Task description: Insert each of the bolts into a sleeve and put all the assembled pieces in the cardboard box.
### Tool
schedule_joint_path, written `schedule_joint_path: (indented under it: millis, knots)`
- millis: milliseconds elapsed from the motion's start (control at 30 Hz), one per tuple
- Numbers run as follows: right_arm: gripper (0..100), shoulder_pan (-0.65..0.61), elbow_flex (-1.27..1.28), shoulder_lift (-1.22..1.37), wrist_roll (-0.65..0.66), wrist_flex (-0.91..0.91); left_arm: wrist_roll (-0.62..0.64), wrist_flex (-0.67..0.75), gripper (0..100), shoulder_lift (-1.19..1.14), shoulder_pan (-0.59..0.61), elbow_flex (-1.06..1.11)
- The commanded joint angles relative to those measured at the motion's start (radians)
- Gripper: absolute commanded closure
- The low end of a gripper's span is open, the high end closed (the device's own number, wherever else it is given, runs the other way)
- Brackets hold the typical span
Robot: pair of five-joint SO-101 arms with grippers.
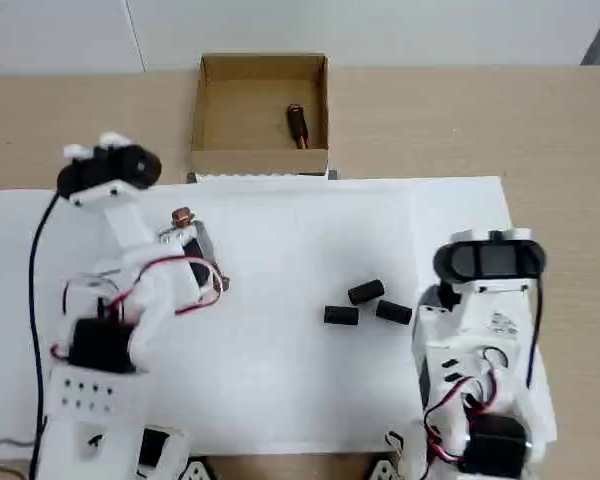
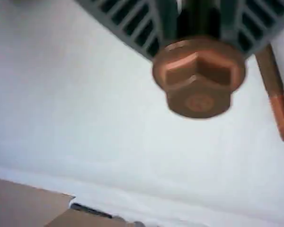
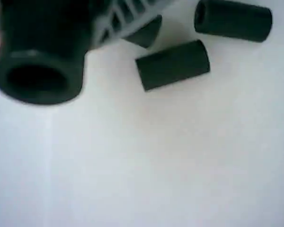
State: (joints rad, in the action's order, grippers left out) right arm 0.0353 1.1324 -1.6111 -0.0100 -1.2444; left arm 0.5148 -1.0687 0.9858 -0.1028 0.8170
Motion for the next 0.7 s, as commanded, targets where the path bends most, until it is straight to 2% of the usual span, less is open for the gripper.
schedule_joint_path:
  millis: [0,167,467,667]
  knots:
    - [99.5,-0.064,0.075,-0.091,-0.006,0.116,-0.005,0.091,100,0.110,-0.006,0.067]
    - [99.5,-0.196,0.216,-0.211,-0.005,0.213,-0.005,0.169,100,0.213,-0.008,0.168]
    - [99.5,-0.423,0.367,-0.194,-0.005,0.420,-0.006,0.288,100,0.439,-0.011,0.410]
    - [99.5,-0.503,0.446,-0.194,-0.005,0.556,-0.006,0.308,100,0.628,-0.126,0.475]
